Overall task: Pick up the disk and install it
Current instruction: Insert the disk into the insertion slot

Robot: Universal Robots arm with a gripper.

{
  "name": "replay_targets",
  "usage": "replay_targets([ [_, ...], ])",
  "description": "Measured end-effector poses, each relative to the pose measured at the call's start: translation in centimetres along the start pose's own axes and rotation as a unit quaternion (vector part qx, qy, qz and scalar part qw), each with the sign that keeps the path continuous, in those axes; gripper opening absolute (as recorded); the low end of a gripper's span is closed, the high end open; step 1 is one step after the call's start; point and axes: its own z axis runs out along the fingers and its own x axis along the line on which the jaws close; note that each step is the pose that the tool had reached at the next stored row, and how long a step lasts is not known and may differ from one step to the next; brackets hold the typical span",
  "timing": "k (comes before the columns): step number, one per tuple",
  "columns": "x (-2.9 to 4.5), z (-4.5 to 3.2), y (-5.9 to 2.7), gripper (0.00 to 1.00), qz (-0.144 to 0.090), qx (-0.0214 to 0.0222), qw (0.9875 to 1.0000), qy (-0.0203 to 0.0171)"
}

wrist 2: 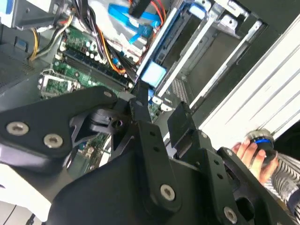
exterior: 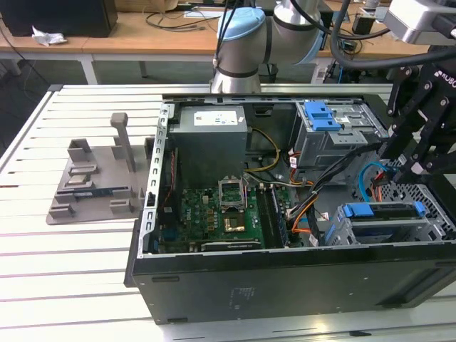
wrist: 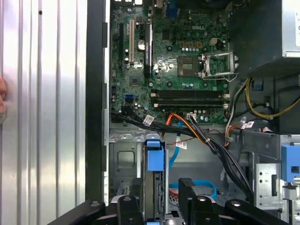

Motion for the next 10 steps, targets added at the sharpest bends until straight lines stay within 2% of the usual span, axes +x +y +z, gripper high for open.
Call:
replay_targets([
  [10, 0.0, 0.02, 0.0, 0.43, 0.0, 0.0, 1.0, 0.0],
])
